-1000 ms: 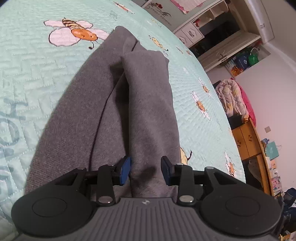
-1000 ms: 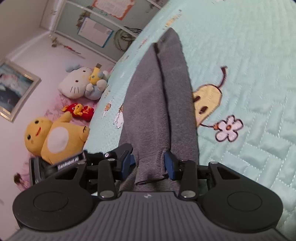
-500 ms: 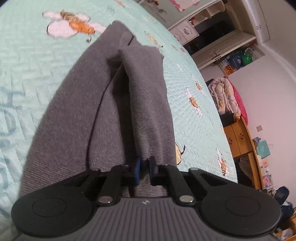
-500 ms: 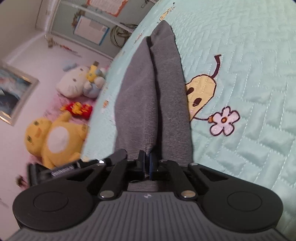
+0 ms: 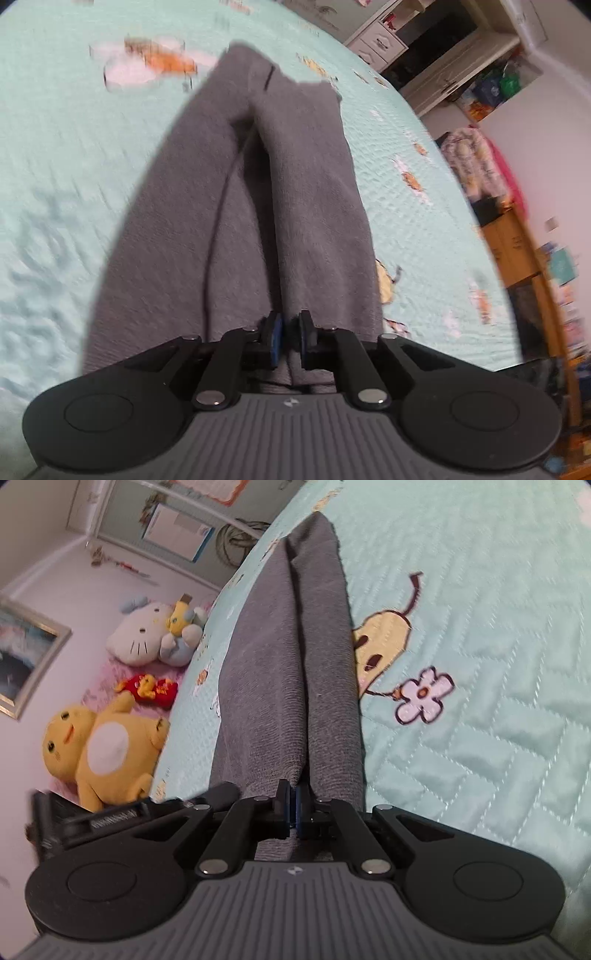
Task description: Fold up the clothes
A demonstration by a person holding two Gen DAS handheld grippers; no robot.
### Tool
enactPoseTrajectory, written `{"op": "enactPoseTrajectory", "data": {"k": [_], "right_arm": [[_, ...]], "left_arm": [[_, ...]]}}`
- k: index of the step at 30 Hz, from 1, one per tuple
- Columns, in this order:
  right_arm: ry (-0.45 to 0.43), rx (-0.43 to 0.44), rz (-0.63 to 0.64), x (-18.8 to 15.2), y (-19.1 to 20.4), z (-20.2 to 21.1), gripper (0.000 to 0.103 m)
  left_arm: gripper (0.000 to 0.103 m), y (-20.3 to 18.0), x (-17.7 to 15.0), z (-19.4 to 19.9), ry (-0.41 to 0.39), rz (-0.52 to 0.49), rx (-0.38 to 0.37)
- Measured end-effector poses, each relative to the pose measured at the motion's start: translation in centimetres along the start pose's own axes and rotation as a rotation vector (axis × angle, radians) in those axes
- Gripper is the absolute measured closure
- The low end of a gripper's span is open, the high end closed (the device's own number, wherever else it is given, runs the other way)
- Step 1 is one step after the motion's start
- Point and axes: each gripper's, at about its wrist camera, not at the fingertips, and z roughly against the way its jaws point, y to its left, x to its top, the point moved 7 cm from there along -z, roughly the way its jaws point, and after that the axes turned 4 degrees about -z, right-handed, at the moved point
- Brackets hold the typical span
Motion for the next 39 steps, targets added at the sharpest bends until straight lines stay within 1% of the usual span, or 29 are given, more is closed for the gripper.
{"op": "enactPoseTrajectory", "data": {"k": [1, 2, 3, 4, 5, 7, 8, 10, 12, 14, 15, 16, 19, 20, 22, 23, 24, 25, 26, 27, 28, 29, 31, 33, 35, 37, 39], "right_arm": [[0.0, -0.007, 0.021, 0.0, 0.2, 0.0, 0.102], [-0.001, -0.012, 0.04, -0.1, 0.3, -0.1, 0.102], [-0.002, -0.013, 0.049, -0.1, 0.3, -0.1, 0.102], [-0.002, -0.011, 0.053, -0.1, 0.3, 0.0, 0.102], [0.001, -0.009, 0.054, -0.1, 0.4, 0.1, 0.101], [0.006, -0.006, 0.057, 0.1, 0.4, 0.4, 0.1], [0.001, -0.014, 0.072, 0.3, 0.6, 0.8, 0.099], [-0.011, -0.029, 0.101, 0.9, 0.9, 1.6, 0.097], [-0.063, -0.056, 0.133, 2.3, 1.3, 2.4, 0.082], [-0.119, -0.047, 0.144, 4.7, 1.9, 2.6, 0.08], [-0.134, -0.02, 0.143, 6.0, 2.3, 2.1, 0.08], [-0.147, 0.008, 0.143, 7.4, 2.8, 1.6, 0.08], [-0.112, 0.124, 0.177, 11.2, 4.7, -2.2, 0.08], [-0.098, 0.163, 0.193, 12.5, 5.3, -4.0, 0.08], [-0.047, 0.237, 0.161, 15.2, 5.4, -8.0, 0.08], [-0.04, 0.244, 0.132, 16.6, 5.0, -10.1, 0.08], [-0.026, 0.229, 0.114, 18.3, 4.1, -12.6, 0.08], [-0.014, 0.211, 0.096, 19.9, 3.1, -15.1, 0.082], [-0.013, 0.168, 0.075, 21.4, 1.8, -17.3, 0.095], [-0.017, 0.171, 0.021, 23.0, 0.5, -18.9, 0.103], [-0.021, 0.176, -0.034, 24.5, -0.8, -20.5, 0.103], [-0.033, 0.198, -0.084, 25.8, -1.4, -21.2, 0.103], [-0.07, 0.158, -0.064, 27.9, -1.4, -22.2, 0.103], [-0.064, 0.108, 0.027, 28.8, -0.6, -23.5, 0.103], [-0.06, 0.093, 0.033, 29.8, -0.5, -24.5, 0.103], [-0.066, 0.068, 0.049, 30.1, 0.0, -25.0, 0.103], [-0.076, 0.08, 0.055, 29.9, 0.4, -24.3, 0.103]], "left_arm": [[0.095, -0.6, 0.5, 0.8, -0.036, -0.037, 0.025], [0.095, -1.2, 1.2, 1.5, -0.071, -0.058, 0.025], [0.095, -1.8, 2.0, 2.0, -0.1, -0.07, 0.007], [0.092, -2.3, 3.0, 2.1, -0.12, -0.089, -0.005], [0.09, -2.7, 4.0, 1.9, -0.136, -0.112, -0.012], [0.084, -3.6, 6.0, 1.7, -0.169, -0.158, -0.027], [0.084, -3.5, 6.8, 1.0, -0.176, -0.167, -0.033], [0.084, -2.9, 8.2, -1.0, -0.182, -0.171, -0.043], [0.084, -2.3, 9.6, -2.9, -0.189, -0.176, -0.053], [0.085, -1.7, 9.5, -5.3, -0.158, -0.189, -0.058], [0.091, -1.4, 8.9, -6.3, -0.134, -0.2, -0.052], [0.094, -1.2, 8.3, -7.2, -0.112, -0.21, -0.046], [0.094, -1.0, 6.3, -8.6, -0.084, -0.285, -0.009], [0.094, -1.0, 5.9, -8.7, -0.094, -0.322, 0.0], [0.093, -1.0, 5.6, -8.9, -0.111, -0.384, 0.015], [0.093, -0.9, 5.6, -9.1, -0.115, -0.395, 0.015], [0.093, -0.6, 5.6, -9.3, -0.117, -0.398, 0.01], [0.093, -0.4, 5.6, -9.4, -0.12, -0.402, 0.006], [0.093, -0.2, 5.6, -9.5, -0.124, -0.404, -0.002], [0.093, 0.0, 5.7, -9.6, -0.127, -0.398, -0.013], [0.092, 0.4, 5.7, -9.6, -0.129, -0.388, -0.025], [0.092, 0.5, 5.7, -9.6, -0.133, -0.384, -0.029], [0.092, 0.3, 5.6, -9.6, -0.143, -0.393, -0.021], [0.092, 0.0, 5.5, -9.7, -0.153, -0.419, -0.003], [0.092, -0.2, 5.5, -9.8, -0.156, -0.431, 0.007], [0.092, 0.0, 5.7, -9.8, -0.155, -0.414, -0.006], [0.092, 0.2, 5.9, -9.9, -0.151, -0.399, -0.016]]}}
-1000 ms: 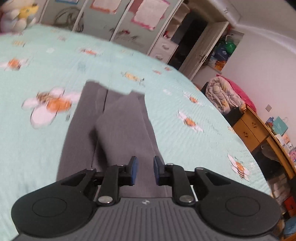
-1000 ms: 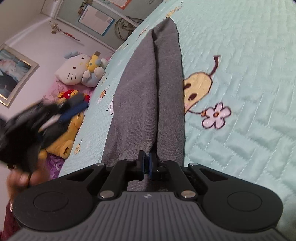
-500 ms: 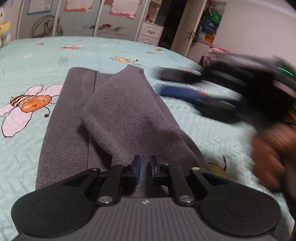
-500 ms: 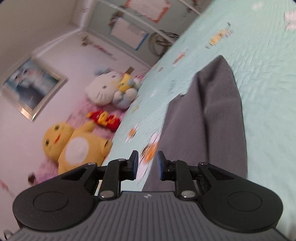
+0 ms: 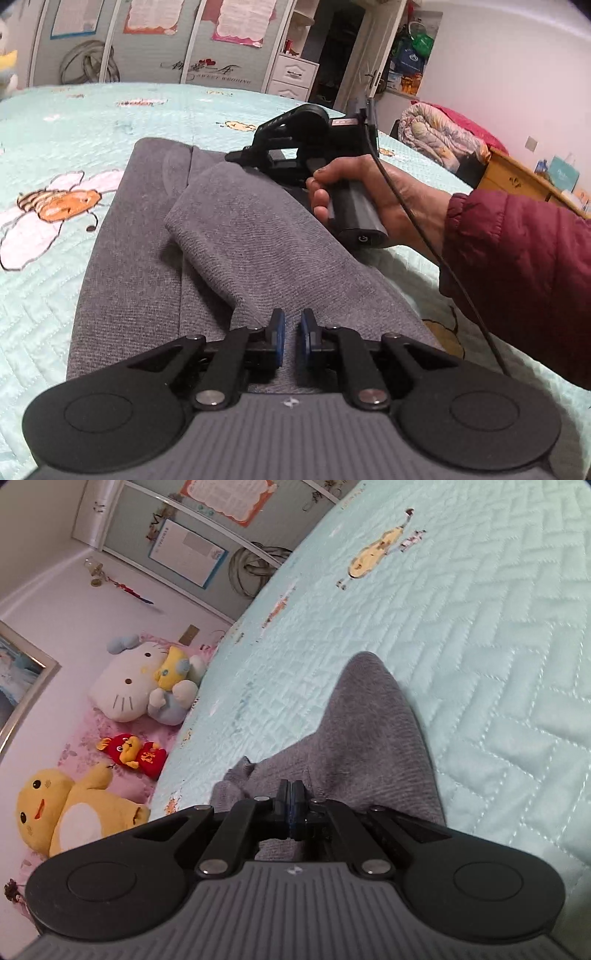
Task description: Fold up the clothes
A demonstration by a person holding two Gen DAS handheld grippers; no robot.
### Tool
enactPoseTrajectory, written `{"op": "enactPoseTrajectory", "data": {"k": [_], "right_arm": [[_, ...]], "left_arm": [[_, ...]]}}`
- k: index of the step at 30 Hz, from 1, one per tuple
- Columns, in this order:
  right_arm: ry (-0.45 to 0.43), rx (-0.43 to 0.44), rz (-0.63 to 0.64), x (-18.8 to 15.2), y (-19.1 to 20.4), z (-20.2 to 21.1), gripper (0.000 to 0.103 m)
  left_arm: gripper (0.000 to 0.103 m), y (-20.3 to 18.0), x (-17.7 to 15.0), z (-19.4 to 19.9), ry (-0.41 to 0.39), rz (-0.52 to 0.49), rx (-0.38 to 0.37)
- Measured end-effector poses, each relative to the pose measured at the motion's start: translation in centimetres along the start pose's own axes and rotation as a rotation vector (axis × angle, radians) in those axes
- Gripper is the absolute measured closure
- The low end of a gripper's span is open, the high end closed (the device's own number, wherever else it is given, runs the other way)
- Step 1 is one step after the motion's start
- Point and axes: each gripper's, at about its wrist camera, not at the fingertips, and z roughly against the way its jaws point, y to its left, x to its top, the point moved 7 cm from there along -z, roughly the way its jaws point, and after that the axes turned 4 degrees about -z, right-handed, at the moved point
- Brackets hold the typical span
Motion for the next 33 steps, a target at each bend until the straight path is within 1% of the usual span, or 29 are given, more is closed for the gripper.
{"op": "enactPoseTrajectory", "data": {"k": [1, 2, 3, 5, 8, 12, 14, 16, 17, 18, 19, 23, 27, 28, 31, 32, 33], "right_arm": [[-0.026, 0.016, 0.006, -0.2, 0.3, 1.0, 0.098], [-0.051, 0.035, 0.014, -0.4, 0.6, 2.0, 0.091], [-0.069, 0.073, 0.034, -0.8, 1.3, 3.2, 0.085], [-0.071, 0.163, 0.066, -2.1, 3.0, 5.4, 0.079], [-0.094, 0.214, 0.001, -2.5, 2.5, 7.1, 0.079], [-0.177, 0.149, -0.108, 0.2, -0.1, 6.5, 0.076], [-0.213, 0.122, -0.174, 1.6, -1.6, 5.1, 0.077], [-0.207, 0.083, -0.24, 2.1, -3.3, 2.4, 0.078], [-0.2, 0.06, -0.264, 2.3, -4.1, 1.1, 0.102], [-0.166, 0.01, -0.219, 2.0, -4.1, -0.4, 0.103], [-0.156, -0.026, -0.148, 2.0, -3.4, -1.1, 0.103], [-0.128, -0.023, -0.136, 2.7, -3.5, -1.7, 0.103], [-0.156, -0.004, -0.151, 3.4, -3.6, -1.4, 0.103], [-0.183, -0.008, -0.137, 3.5, -3.3, -0.6, 0.103], [-0.262, -0.005, -0.089, 3.9, -1.9, 2.5, 0.093], [-0.268, 0.018, -0.081, 3.6, -1.3, 3.6, 0.088], [-0.256, 0.056, -0.071, 3.0, -0.4, 4.3, 0.085]], "left_arm": [[0.092, 0.0, 0.0, 0.0, 0.0, 0.001, 0.0], [0.092, -0.1, -0.1, 0.0, 0.0, -0.004, 0.004], [0.092, -0.3, -0.1, 0.1, -0.001, -0.01, 0.009], [0.092, -0.6, -0.1, 0.1, -0.004, -0.027, 0.023], [0.092, -0.8, -0.3, 0.2, -0.01, -0.043, 0.035], [0.092, -0.5, -0.4, 0.3, -0.018, -0.031, 0.027], [0.092, -0.4, -0.5, 0.3, -0.022, -0.019, 0.017], [0.092, -0.2, -0.6, 0.4, -0.025, -0.005, 0.008], [0.092, -0.2, -0.6, 0.4, -0.026, -0.001, 0.005], [0.092, -0.2, -0.6, 0.4, -0.027, -0.003, 0.006], [0.092, -0.3, -0.6, 0.4, -0.028, -0.011, 0.012], [0.092, -0.8, -0.6, 0.5, -0.032, -0.046, 0.036], [0.092, -0.5, -0.6, 0.5, -0.03, -0.03, 0.026], [0.092, -0.3, -0.6, 0.4, -0.03, -0.025, 0.021], [0.092, -0.2, -0.6, 0.4, -0.028, -0.023, 0.02], [0.092, -0.2, -0.6, 0.3, -0.028, -0.022, 0.02], [0.092, -0.2, -0.7, 0.3, -0.027, -0.023, 0.02]]}}
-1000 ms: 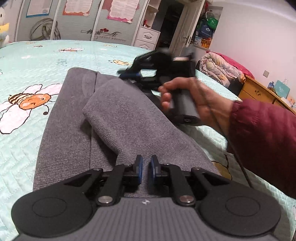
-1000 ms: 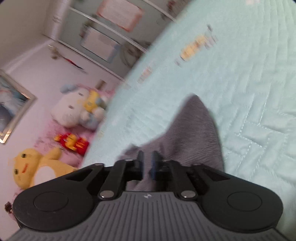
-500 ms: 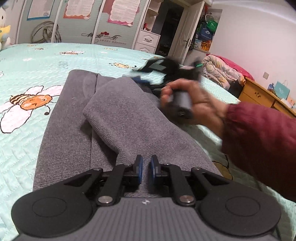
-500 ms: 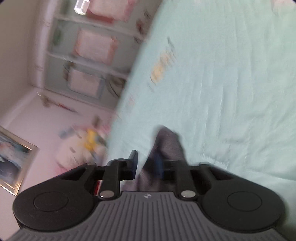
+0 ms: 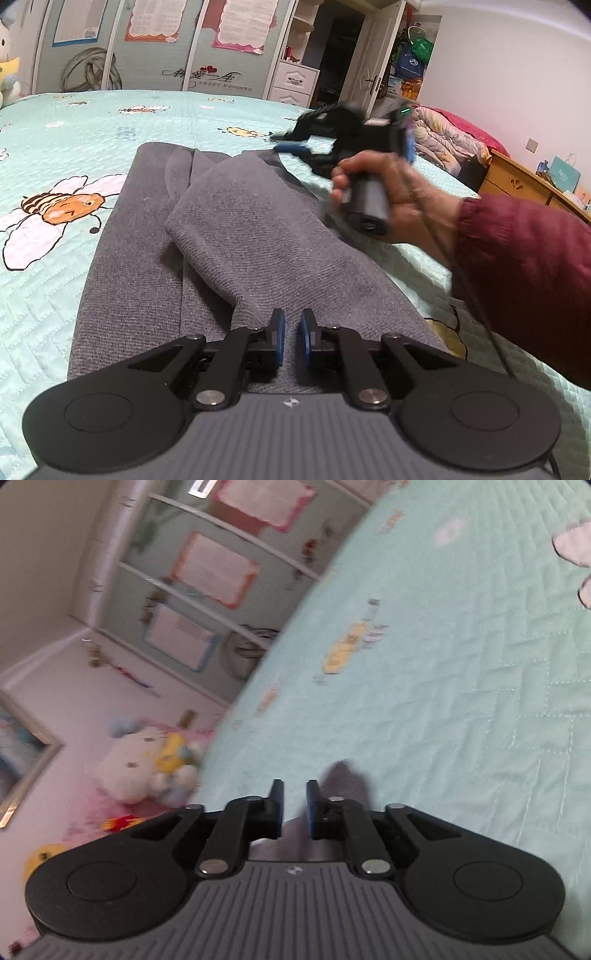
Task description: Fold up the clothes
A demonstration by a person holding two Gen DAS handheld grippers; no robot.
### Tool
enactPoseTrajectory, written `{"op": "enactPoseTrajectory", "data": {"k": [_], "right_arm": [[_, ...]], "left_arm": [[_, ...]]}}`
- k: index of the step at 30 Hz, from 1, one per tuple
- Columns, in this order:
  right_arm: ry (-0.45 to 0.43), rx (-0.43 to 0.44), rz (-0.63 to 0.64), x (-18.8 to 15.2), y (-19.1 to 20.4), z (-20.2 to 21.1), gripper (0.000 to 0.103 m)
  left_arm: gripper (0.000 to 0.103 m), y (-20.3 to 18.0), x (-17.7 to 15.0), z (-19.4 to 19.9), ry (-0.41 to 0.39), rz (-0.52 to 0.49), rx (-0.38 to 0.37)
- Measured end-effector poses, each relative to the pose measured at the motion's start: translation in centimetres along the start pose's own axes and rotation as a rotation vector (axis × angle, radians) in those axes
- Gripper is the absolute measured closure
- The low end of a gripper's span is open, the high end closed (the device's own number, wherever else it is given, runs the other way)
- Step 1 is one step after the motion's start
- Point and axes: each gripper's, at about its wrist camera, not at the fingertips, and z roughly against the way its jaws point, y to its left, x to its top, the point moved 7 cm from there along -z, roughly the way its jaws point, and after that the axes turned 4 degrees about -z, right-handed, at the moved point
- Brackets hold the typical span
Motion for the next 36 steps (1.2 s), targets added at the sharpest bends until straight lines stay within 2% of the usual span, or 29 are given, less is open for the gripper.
{"op": "enactPoseTrajectory", "data": {"k": [2, 3, 4, 6, 7, 8, 9, 10, 12, 15, 17, 18, 20, 21, 22, 23, 24, 25, 26, 28, 30, 32, 35, 36], "right_arm": [[0.061, 0.059, 0.039, -1.6, 2.1, 1.0, 0.085], [0.092, 0.071, 0.054, -2.4, 2.7, 1.2, 0.08], [0.122, 0.065, 0.061, -3.3, 2.8, 1.0, 0.079], [0.158, -0.013, 0.074, -4.4, 0.9, 0.2, 0.079], [0.176, -0.052, 0.08, -5.0, -0.1, -0.2, 0.086], [0.191, -0.086, 0.083, -5.4, -1.0, -0.5, 0.101], [0.173, -0.088, 0.058, -5.0, -1.0, -0.2, 0.103], [0.156, -0.086, 0.038, -4.7, -1.0, 0.1, 0.099], [0.119, -0.04, 0.06, -4.6, 0.8, 2.3, 0.085], [0.152, 0.073, 0.118, -7.1, 4.6, 6.8, 0.081], [0.213, 0.14, 0.113, -10.0, 5.7, 9.5, 0.08], [0.237, 0.135, 0.112, -11.3, 5.9, 10.1, 0.079], [0.303, 0.049, 0.116, -13.7, 4.5, 9.9, 0.078], [0.324, -0.009, 0.12, -14.5, 3.1, 9.4, 0.096], [0.297, -0.019, 0.105, -14.6, 2.3, 9.1, 0.103], [0.285, -0.014, 0.066, -14.3, 2.0, 9.0, 0.103], [0.273, 0.004, 0.036, -14.0, 2.5, 9.6, 0.09], [0.261, 0.024, 0.011, -13.7, 3.0, 10.2, 0.085], [0.249, 0.056, 0.029, -13.6, 4.2, 11.1, 0.075], [0.254, 0.124, 0.052, -13.8, 6.1, 13.5, 0.074], [0.289, 0.165, 0.058, -14.0, 6.8, 15.3, 0.074], [0.326, 0.114, 0.109, -14.0, 6.5, 16.1, 0.075], [0.367, 0.055, 0.151, -14.1, 6.0, 16.3, 0.088], [0.371, 0.068, 0.152, -14.1, 6.2, 16.4, 0.088]], "left_arm": [[0.092, 0.0, 0.0, 0.0, 0.0, -0.001, 0.001], [0.092, -0.1, 0.0, 0.0, 0.0, -0.003, 0.002], [0.092, -0.1, 0.0, 0.0, 0.0, -0.004, 0.003], [0.092, -0.1, 0.0, 0.0, 0.002, -0.005, 0.007], [0.092, -0.2, 0.0, 0.0, 0.004, -0.006, 0.009], [0.092, -0.2, 0.0, 0.0, 0.005, -0.007, 0.01], [0.092, -0.2, 0.0, 0.0, 0.005, -0.007, 0.01], [0.092, -0.1, 0.0, 0.0, 0.005, -0.007, 0.009], [0.092, -0.1, -0.1, 0.1, 0.005, -0.005, 0.008], [0.092, 0.0, 0.0, 0.1, 0.005, 0.0, 0.005], [0.092, 0.0, 0.0, 0.1, 0.006, -0.002, 0.007], [0.092, -0.1, 0.0, 0.1, 0.006, -0.005, 0.009], [0.092, -0.3, 0.0, 0.1, 0.008, -0.017, 0.019], [0.092, -0.4, 0.1, 0.1, 0.01, -0.024, 0.025], [0.092, -0.5, 0.1, 0.1, 0.013, -0.03, 0.03], [0.092, -0.6, 0.2, 0.1, 0.015, -0.036, 0.035], [0.091, -0.6, 0.3, 0.2, 0.017, -0.034, 0.035], [0.09, -0.5, 0.4, 0.4, 0.019, -0.029, 0.032], [0.089, -0.4, 0.6, 0.7, 0.025, -0.007, 0.02], [0.082, 0.3, 1.1, 1.8, 0.035, 0.069, -0.026], [0.082, 1.0, 2.2, 3.5, -0.001, 0.137, -0.071], [0.083, 1.7, 3.7, 4.8, -0.033, 0.176, -0.106], [0.087, 2.5, 5.8, 4.8, -0.032, 0.239, -0.194], [0.09, 2.7, 6.4, 4.6, -0.029, 0.265, -0.229]]}}
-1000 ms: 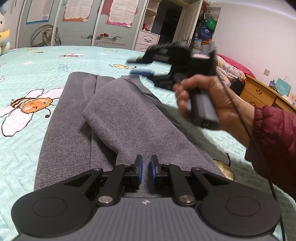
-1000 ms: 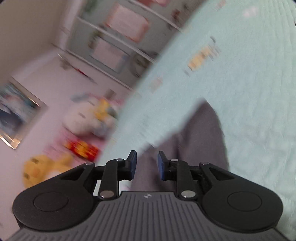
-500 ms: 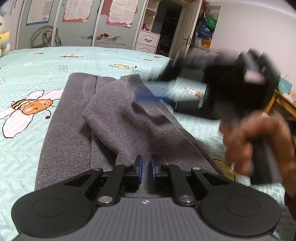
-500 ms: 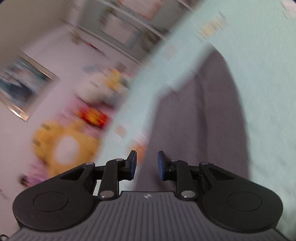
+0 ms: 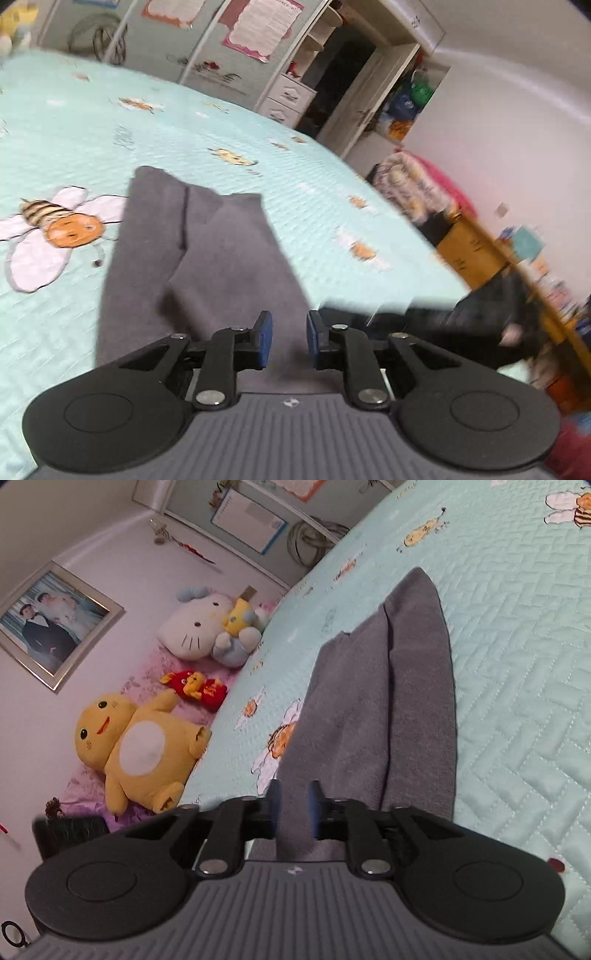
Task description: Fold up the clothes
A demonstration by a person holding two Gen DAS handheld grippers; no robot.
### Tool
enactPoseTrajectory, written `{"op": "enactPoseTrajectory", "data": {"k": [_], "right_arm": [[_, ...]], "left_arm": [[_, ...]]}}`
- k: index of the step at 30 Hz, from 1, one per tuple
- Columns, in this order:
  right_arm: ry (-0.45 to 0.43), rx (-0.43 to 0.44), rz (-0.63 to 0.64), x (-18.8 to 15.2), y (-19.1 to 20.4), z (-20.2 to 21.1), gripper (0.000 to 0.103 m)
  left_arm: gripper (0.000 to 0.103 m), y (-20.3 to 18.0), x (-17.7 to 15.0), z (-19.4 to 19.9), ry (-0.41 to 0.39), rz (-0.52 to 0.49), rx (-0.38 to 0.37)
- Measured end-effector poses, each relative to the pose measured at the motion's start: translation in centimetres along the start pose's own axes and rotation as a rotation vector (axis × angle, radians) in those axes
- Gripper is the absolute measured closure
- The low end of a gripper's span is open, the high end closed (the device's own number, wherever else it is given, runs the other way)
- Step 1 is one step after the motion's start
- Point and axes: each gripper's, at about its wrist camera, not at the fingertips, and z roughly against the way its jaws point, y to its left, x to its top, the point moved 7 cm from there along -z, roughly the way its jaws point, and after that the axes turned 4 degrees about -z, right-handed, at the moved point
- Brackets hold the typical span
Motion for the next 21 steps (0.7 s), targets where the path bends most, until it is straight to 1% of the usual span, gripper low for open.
{"op": "enactPoseTrajectory", "data": {"k": [1, 3, 6, 7, 8, 9, 10, 11, 12, 15, 18, 21], "right_arm": [[0.003, 0.012, 0.004, 0.0, 0.2, 0.0, 0.088], [0.006, 0.032, 0.002, -0.1, 0.4, -0.2, 0.088], [0.016, 0.022, -0.032, 0.0, -1.4, -1.6, 0.088], [0.042, -0.003, -0.037, -0.3, -2.4, -2.3, 0.088], [0.066, -0.028, -0.038, -0.5, -3.4, -3.0, 0.098], [0.08, -0.04, -0.006, -0.8, -4.4, -3.6, 0.103], [0.093, -0.049, 0.02, -1.0, -5.2, -4.0, 0.103], [0.092, -0.027, -0.002, -0.9, -5.5, -3.9, 0.103], [0.091, -0.009, -0.02, -0.9, -5.8, -3.8, 0.103], [0.092, -0.034, 0.038, -1.1, -5.2, -3.7, 0.103], [0.097, -0.027, 0.009, -1.0, -5.3, -3.5, 0.103], [0.108, -0.047, 0.014, -0.8, -4.6, -2.7, 0.103]], "left_arm": [[0.09, 0.2, 0.5, -0.4, 0.009, 0.025, -0.032], [0.09, 0.9, 0.7, -1.9, 0.046, 0.031, -0.038], [0.091, 3.5, -0.4, -4.6, 0.126, 0.037, 0.018], [0.094, 4.4, -1.1, -5.2, 0.145, 0.015, 0.033], [0.098, 5.1, -1.9, -5.7, 0.16, -0.019, 0.044], [0.098, 5.9, -2.6, -6.2, 0.174, -0.054, 0.056], [0.098, 6.5, -3.0, -6.3, 0.176, -0.034, 0.041], [0.098, 6.9, -3.0, -6.2, 0.171, 0.013, 0.014], [0.098, 7.2, -3.0, -6.2, 0.172, 0.033, 0.0], [0.098, 6.8, -3.2, -6.2, 0.172, 0.008, -0.007], [0.097, 7.0, -2.8, -6.2, 0.189, 0.047, -0.008], [0.097, 6.6, -1.9, -5.3, 0.216, 0.017, 0.019]]}}
